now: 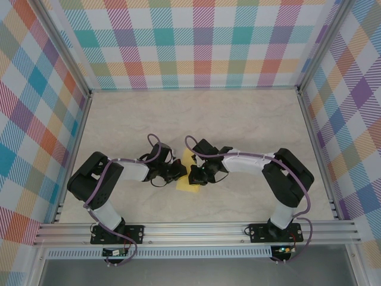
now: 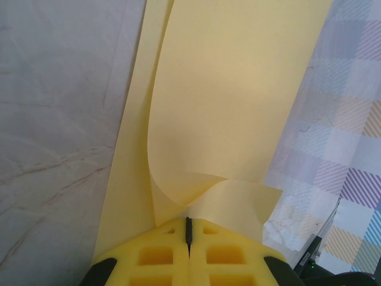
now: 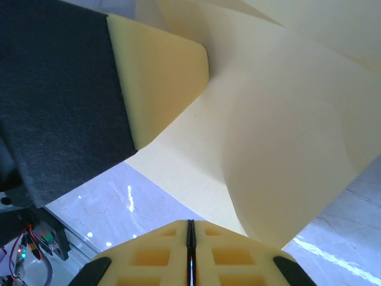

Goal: Fold a paper plane with a square sheet of paper (pick it up from the middle)
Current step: Fold the triangle a second time at the center of the table.

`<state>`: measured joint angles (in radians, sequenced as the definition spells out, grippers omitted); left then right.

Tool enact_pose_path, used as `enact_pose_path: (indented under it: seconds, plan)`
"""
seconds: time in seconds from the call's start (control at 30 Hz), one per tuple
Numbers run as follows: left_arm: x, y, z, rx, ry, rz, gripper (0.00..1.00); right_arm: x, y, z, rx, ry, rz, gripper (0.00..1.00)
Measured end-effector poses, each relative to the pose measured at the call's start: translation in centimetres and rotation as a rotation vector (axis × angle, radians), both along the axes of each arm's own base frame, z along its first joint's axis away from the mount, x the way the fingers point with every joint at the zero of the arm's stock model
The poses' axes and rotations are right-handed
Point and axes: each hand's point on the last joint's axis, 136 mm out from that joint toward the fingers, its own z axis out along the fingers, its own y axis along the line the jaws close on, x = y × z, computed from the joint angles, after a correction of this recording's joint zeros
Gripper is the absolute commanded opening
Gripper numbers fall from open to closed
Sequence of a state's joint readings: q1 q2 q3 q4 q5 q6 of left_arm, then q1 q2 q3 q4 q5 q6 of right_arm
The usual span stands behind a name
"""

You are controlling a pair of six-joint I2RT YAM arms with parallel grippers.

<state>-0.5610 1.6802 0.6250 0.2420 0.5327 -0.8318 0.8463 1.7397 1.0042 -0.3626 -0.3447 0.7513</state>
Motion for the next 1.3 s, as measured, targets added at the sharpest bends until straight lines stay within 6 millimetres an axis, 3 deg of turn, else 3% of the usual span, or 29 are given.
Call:
enact_pose_path:
  seconds: [0.33, 0.53, 1.3]
  plan:
    - [0.0, 0.0, 0.0, 0.000, 0.000, 0.000, 0.00, 0.1, 0.0, -0.4, 0.002, 0.002, -0.018, 0.10]
    - [0.0, 0.0, 0.0, 0.000, 0.000, 0.000, 0.00, -0.6, -0.6, -2.9, -0.023, 0.038, -0.022, 0.09]
    - [-0.1, -0.1, 0.0, -0.003, -0.002, -0.009, 0.00, -1.4, -1.2, -2.9, 0.117, 0.003, -0.055, 0.10]
